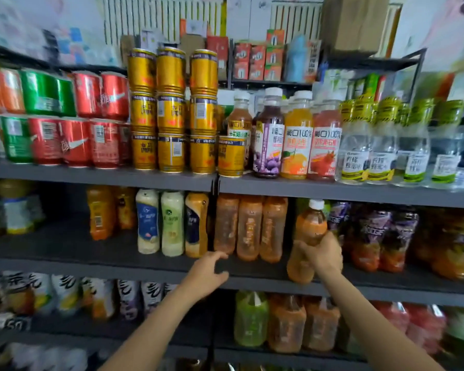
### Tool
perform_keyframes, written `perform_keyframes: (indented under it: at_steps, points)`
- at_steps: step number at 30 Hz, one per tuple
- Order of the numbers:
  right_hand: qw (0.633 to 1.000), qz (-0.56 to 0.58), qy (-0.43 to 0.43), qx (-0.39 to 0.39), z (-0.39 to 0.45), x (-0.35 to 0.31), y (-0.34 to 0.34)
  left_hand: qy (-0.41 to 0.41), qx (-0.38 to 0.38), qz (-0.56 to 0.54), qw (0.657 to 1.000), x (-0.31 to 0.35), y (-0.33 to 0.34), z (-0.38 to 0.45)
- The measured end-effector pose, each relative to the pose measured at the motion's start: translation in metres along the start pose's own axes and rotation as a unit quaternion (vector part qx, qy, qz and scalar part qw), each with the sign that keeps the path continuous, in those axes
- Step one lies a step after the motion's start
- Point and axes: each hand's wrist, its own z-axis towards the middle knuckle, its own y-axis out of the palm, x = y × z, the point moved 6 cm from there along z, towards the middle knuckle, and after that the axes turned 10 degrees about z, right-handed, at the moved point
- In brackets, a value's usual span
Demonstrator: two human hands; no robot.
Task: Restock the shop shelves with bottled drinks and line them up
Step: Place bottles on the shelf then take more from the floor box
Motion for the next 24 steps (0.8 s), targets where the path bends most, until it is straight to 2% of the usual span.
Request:
perform_keyframes:
  at_steps: [6,8,15,20,22,24]
  points:
    - [0.989,-0.11,-0.015,-0.102,0.041,-0.001,0.039,-0.013,0.016,0.025,0.999,0.02,0.014,0.039]
    - [0.983,-0.145,-0.008,-0.108,0.044,0.012,0.047,-0.01,0.018,0.035,0.999,0.027,0.018,0.047]
    - [0.985,-0.157,0.002,-0.068,0.07,0.025,0.068,0.001,0.022,0.076,0.997,0.025,0.023,0.072]
    - [0.993,-0.096,0.004,-0.064,0.078,0.037,0.087,0.006,-0.001,0.079,0.997,0.014,0.038,0.086]
    - [0.998,-0.053,-0.024,-0.034,0.064,0.037,0.08,0.018,0.026,0.063,0.998,0.013,0.039,0.085]
    - [0.995,-0.004,-0.097,0.034,0.04,0.025,0.069,0.022,0.096,0.047,0.994,0.008,0.034,0.078]
